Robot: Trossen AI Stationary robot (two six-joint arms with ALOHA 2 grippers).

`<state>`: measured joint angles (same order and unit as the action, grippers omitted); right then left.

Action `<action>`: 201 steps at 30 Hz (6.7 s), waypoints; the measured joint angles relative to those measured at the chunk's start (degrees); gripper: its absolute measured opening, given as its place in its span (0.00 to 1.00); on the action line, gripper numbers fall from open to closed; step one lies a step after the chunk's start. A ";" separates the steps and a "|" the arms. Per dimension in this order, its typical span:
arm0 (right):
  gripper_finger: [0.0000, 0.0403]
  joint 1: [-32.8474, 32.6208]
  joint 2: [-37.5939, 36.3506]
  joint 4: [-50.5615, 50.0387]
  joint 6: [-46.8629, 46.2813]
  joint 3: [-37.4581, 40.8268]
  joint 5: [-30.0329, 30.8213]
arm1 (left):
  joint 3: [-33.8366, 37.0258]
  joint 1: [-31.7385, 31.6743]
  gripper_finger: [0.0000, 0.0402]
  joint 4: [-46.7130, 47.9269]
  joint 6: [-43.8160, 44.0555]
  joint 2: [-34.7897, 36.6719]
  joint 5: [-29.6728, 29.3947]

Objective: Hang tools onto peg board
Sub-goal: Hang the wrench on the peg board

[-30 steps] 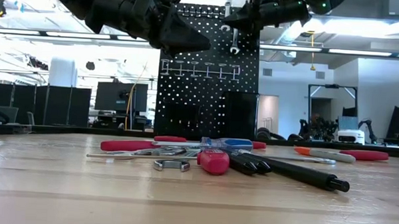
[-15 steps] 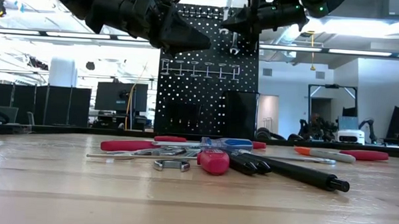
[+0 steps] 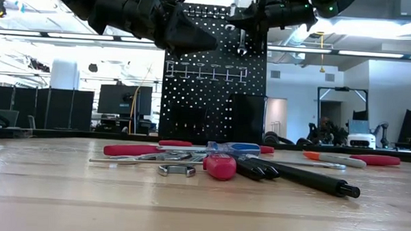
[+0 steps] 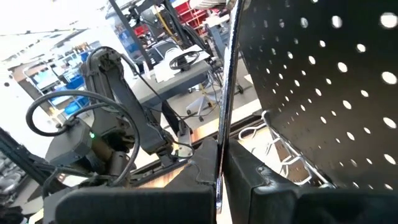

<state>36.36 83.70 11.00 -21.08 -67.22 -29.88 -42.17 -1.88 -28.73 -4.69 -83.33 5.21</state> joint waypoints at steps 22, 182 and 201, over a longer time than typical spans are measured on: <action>0.05 0.05 0.00 -0.74 -7.02 0.00 0.25 | 0.00 0.34 0.19 -0.68 0.36 0.00 0.00; 0.31 -54.51 21.56 10.85 5.98 32.49 47.84 | -0.02 19.28 0.19 9.01 7.75 -0.26 -23.55; 0.00 -64.13 16.65 14.54 -0.49 33.15 63.38 | -0.04 21.01 0.19 -20.90 -1.08 -18.08 -24.43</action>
<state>-27.78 100.36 25.54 -21.57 -34.07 33.50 -42.22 19.14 -49.63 -5.77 -101.41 -19.21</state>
